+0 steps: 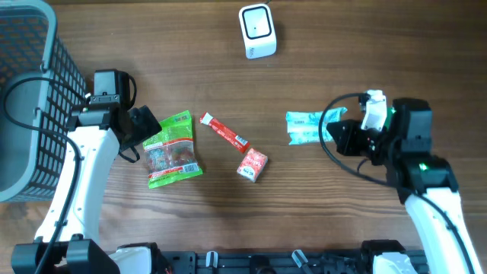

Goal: Scan the item barcode

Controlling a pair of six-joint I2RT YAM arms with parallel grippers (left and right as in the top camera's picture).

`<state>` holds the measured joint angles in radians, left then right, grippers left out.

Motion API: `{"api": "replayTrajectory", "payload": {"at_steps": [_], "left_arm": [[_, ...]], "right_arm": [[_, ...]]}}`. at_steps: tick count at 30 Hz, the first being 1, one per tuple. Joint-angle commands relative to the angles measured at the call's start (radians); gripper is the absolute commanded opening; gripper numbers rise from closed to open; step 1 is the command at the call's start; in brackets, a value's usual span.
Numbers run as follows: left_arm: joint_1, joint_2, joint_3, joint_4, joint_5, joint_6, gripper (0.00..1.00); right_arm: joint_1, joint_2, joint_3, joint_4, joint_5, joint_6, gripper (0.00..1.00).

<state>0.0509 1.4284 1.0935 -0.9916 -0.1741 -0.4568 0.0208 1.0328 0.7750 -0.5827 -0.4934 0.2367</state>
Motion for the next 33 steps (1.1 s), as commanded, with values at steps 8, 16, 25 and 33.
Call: {"api": "replayTrajectory", "payload": {"at_steps": [8,16,25,33], "left_arm": [[0.005,-0.003,0.014,0.000,0.002,0.008,1.00],[0.004,-0.003,0.014,0.000,0.002,0.008,1.00],[0.005,-0.003,0.014,0.000,0.002,0.008,1.00],[0.005,-0.003,0.014,0.000,0.002,0.008,1.00]], "right_arm": [[-0.001,-0.042,0.099,-0.151,0.008,-0.027,0.04],[-0.001,0.056,0.412,-0.375,0.159,-0.087,0.04],[0.095,0.495,1.101,-0.544,0.549,-0.129,0.04],[0.344,0.817,1.193,-0.168,1.069,-0.249,0.04]]}}
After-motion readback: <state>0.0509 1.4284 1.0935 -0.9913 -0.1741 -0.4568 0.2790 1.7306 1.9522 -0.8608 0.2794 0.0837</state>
